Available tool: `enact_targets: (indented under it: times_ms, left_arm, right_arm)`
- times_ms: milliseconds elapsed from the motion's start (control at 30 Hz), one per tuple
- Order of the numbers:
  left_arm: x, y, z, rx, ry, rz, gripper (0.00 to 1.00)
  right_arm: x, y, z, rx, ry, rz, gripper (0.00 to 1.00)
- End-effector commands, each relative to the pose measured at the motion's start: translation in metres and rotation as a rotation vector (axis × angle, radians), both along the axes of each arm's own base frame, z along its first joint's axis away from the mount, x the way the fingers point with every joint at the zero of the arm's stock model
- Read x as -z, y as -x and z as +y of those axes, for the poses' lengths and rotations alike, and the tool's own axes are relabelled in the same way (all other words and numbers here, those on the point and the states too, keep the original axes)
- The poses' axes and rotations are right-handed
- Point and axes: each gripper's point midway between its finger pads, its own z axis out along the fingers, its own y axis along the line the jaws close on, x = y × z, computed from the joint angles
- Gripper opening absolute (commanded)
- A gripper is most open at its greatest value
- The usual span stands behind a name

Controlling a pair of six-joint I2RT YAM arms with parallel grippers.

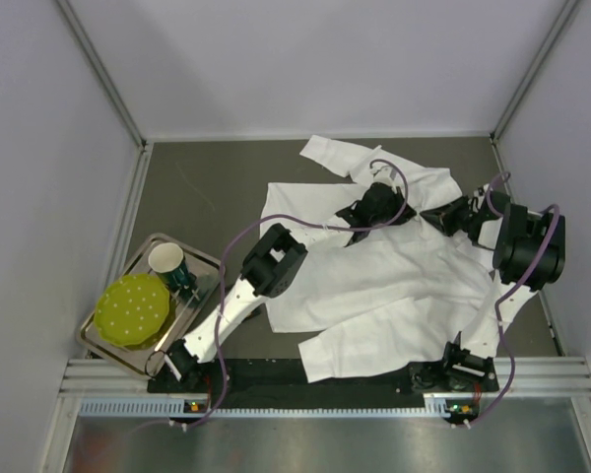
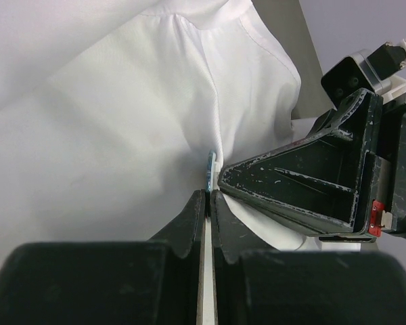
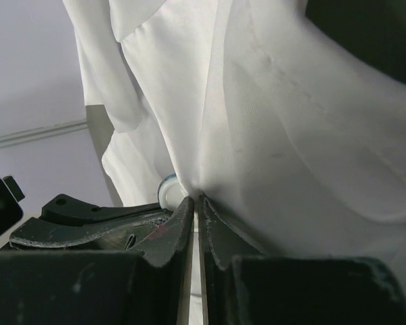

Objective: Remove the brooch from the garment
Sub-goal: Remove the brooch from the clothes.

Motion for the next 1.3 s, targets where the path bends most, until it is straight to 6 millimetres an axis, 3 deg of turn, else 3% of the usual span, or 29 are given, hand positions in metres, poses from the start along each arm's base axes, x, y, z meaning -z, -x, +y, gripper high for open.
enact_targets:
  times_ms: [0,933,1067,1267]
  left_arm:
    - [-0.046,0.002,-0.006,0.024,0.078,-0.039,0.00]
    - [-0.038,0.021,-0.015,0.216,0.197,0.090,0.00]
    - [-0.042,0.021,-0.015,0.224,0.207,0.079,0.00]
    - [-0.044,0.022,-0.018,0.232,0.227,0.085,0.00]
  right_arm:
    - [0.003,0.004,-0.001,-0.013,0.034,-0.001,0.05]
    - [0.026,0.001,0.002,-0.074,0.163,0.185,0.00]
    - [0.037,0.012,0.004,-0.099,0.170,0.252,0.00]
    - [0.040,0.014,0.003,-0.119,0.213,0.267,0.00]
